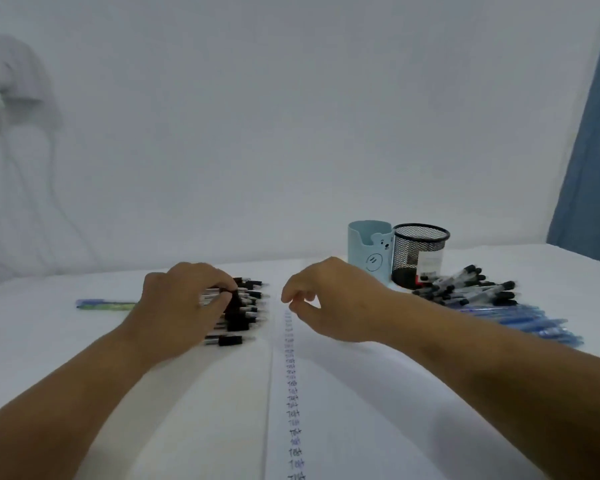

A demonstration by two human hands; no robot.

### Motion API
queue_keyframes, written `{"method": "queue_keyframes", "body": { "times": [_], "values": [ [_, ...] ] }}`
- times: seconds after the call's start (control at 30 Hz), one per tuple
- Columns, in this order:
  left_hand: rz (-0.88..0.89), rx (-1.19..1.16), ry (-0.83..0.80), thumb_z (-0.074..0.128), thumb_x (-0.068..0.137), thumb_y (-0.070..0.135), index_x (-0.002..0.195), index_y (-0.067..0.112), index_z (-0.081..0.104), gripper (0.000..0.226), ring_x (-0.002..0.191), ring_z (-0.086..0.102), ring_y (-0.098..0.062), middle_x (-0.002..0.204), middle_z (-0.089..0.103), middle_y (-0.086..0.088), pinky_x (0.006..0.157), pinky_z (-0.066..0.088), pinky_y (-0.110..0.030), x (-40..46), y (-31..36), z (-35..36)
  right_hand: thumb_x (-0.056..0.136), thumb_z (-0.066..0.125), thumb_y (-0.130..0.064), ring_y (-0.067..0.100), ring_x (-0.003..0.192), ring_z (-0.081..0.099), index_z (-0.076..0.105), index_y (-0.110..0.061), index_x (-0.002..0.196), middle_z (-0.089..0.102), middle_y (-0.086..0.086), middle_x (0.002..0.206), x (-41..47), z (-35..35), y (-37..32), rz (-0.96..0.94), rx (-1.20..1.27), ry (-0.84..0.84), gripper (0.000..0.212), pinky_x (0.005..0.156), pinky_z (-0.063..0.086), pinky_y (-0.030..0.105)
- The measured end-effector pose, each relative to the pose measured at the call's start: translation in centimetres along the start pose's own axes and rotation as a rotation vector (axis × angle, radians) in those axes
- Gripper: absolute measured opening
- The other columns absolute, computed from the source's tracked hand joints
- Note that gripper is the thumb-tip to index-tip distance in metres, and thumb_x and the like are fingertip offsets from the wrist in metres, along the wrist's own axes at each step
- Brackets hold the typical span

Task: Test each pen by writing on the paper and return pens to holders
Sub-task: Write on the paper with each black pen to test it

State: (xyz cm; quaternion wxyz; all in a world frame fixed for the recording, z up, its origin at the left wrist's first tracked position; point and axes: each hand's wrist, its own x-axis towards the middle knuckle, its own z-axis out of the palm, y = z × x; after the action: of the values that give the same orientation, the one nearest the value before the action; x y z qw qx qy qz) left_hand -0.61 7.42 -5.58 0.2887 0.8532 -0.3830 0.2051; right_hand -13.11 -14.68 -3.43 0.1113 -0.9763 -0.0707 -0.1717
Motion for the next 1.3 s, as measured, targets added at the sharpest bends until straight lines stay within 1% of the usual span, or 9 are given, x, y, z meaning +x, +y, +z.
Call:
{"method": "queue_keyframes", "body": {
  "times": [0.1,0.27,0.5,0.67,0.87,1.0,1.1,1.2,1.3],
  "values": [
    [-0.133,0.081,-0.028,0.058,0.095,0.012,0.089,0.049,0.059,0.037,0.107,0.056,-0.015,0.104,0.067,0.019,0.099,0.043,-0.048,0.6,-2.8,-1.6,0.096,0.05,-0.025,0.015,0.092,0.061,0.072,-0.029,0.104,0.071,-0.01,0.1,1.8,1.9,-1.8,-0.042,-0.039,-0.062,0.023,0.083,0.053,0.034],
    [-0.327,0.177,-0.086,0.048,0.085,-0.006,0.088,0.049,0.057,0.056,0.109,0.055,-0.018,0.113,0.063,0.011,0.096,0.044,-0.045,0.2,-7.5,-3.7,0.094,0.044,-0.018,0.019,0.083,0.057,0.064,-0.022,0.091,0.066,-0.005,0.089,2.8,5.2,-3.0,-0.064,-0.073,-0.044,0.021,0.077,0.052,0.039],
    [-0.441,0.149,-0.176,0.046,0.076,-0.005,0.082,0.052,0.058,0.059,0.113,0.057,-0.021,0.114,0.063,0.01,0.105,0.042,-0.049,-0.5,-12.0,-4.2,0.093,0.045,-0.022,0.016,0.081,0.054,0.059,-0.024,0.091,0.06,-0.007,0.082,2.9,6.2,-2.9,-0.043,-0.034,0.022,0.014,0.072,0.049,0.035],
    [-0.444,0.155,-0.097,0.054,0.092,0.006,0.078,0.05,0.059,0.046,0.1,0.057,-0.018,0.098,0.061,0.013,0.1,0.045,-0.05,-0.6,-12.9,-3.2,0.093,0.047,-0.022,0.015,0.082,0.055,0.059,-0.026,0.091,0.06,-0.009,0.083,2.7,6.2,-2.9,-0.049,-0.007,0.031,0.013,0.074,0.051,0.037],
    [-0.492,0.278,-0.118,0.05,0.1,0.017,0.073,0.053,0.059,0.046,0.108,0.052,-0.024,0.097,0.056,0.007,0.093,0.048,-0.049,-0.2,-12.5,-2.6,0.092,0.047,-0.023,0.015,0.087,0.055,0.06,-0.026,0.093,0.06,-0.009,0.087,2.6,6.1,-2.9,-0.042,0.003,0.034,0.013,0.077,0.05,0.036],
    [-0.535,0.287,-0.104,0.056,0.101,0.028,0.078,0.046,0.058,0.029,0.107,0.043,-0.02,0.1,0.05,0.007,0.092,0.037,-0.04,-0.2,-12.5,-2.4,0.091,0.048,-0.023,0.015,0.089,0.056,0.059,-0.025,0.093,0.061,-0.009,0.088,2.5,6.1,-2.9,-0.035,0.012,0.029,0.012,0.078,0.051,0.037],
    [-0.522,0.297,-0.085,0.054,0.1,0.02,0.08,0.04,0.057,0.027,0.109,0.044,-0.019,0.106,0.056,0.01,0.087,0.028,-0.038,-0.2,-12.4,-2.6,0.091,0.048,-0.022,0.014,0.089,0.056,0.059,-0.025,0.093,0.061,-0.009,0.088,2.5,6.1,-2.9,-0.031,0.009,0.02,0.012,0.077,0.051,0.037],
    [-0.514,0.283,-0.066,0.05,0.099,0.013,0.081,0.036,0.056,0.03,0.106,0.047,-0.02,0.104,0.061,0.012,0.086,0.026,-0.038,-0.3,-12.2,-2.7,0.091,0.048,-0.022,0.014,0.09,0.055,0.059,-0.026,0.093,0.062,-0.009,0.088,2.5,6.0,-2.9,-0.029,0.014,0.017,0.012,0.078,0.051,0.037],
    [-0.451,0.255,0.061,0.048,0.095,0.001,0.08,0.034,0.051,0.036,0.096,0.053,-0.02,0.099,0.065,0.013,0.078,0.026,-0.037,-0.2,-12.3,-2.6,0.092,0.048,-0.023,0.013,0.09,0.055,0.059,-0.027,0.093,0.062,-0.01,0.089,2.4,6.0,-2.9,-0.016,0.02,0.014,0.012,0.079,0.051,0.037]
  ]
}}
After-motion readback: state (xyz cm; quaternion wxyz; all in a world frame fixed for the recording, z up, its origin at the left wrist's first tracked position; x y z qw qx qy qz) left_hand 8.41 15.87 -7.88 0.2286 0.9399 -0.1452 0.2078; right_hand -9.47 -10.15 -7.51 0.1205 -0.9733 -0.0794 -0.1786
